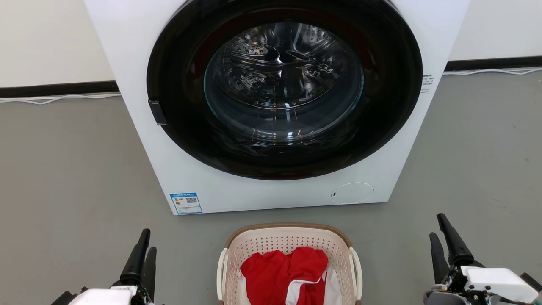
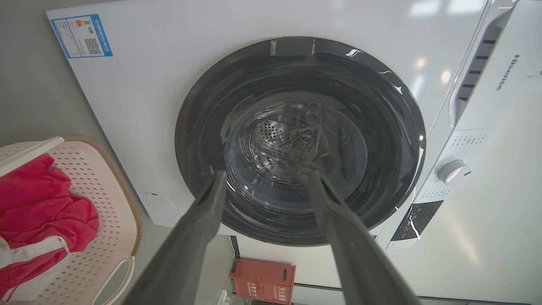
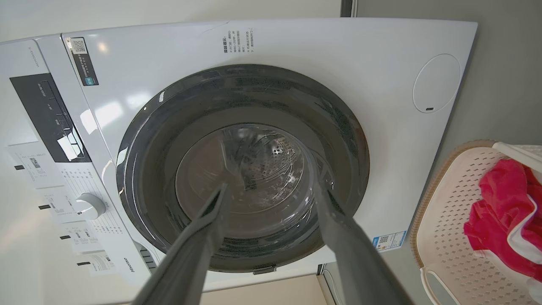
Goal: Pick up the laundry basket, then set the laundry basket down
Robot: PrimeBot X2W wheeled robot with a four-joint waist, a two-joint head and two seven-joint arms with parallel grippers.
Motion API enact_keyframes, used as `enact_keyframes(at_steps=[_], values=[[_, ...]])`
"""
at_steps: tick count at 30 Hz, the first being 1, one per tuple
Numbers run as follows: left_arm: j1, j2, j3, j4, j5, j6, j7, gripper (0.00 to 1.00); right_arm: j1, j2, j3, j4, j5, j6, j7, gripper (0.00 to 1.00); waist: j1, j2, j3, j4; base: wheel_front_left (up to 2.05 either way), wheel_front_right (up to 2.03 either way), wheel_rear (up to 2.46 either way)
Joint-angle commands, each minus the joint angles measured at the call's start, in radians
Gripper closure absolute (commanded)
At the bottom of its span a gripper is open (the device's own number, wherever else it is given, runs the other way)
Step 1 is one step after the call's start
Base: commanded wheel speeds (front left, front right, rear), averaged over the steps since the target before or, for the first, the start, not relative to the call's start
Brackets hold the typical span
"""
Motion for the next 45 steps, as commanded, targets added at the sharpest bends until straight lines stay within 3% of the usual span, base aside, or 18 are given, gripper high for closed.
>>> enact_keyframes(at_steps=[1,13,24,45], values=[[-0.037,0.007,-0.001,-0.038,0.006,-0.001,-0.010,0.00,-0.035,-0.007,0.009,-0.036,-0.009,0.001,-0.016,0.00,-0.0004,0.0000,0.001,0.000,0.00,0.00,0.00],[-0.042,0.025,-0.026,-0.064,0.053,-0.002,-0.050,0.00,-0.041,-0.010,0.036,-0.065,-0.059,0.002,-0.048,0.00,-0.0004,0.0000,0.003,-0.001,0.00,0.00,0.00],[-0.049,0.041,-0.047,-0.082,0.175,-0.002,-0.084,0.00,-0.046,-0.018,0.068,-0.093,-0.163,0.002,-0.080,0.00,-0.0004,0.0000,0.005,-0.005,0.00,0.00,0.00],[-0.052,0.052,-0.051,-0.096,0.557,-0.004,-0.146,0.00,-0.055,-0.040,0.122,-0.091,-0.456,0.004,-0.142,0.00,-0.0004,0.0000,0.007,-0.009,0.00,0.00,0.00]])
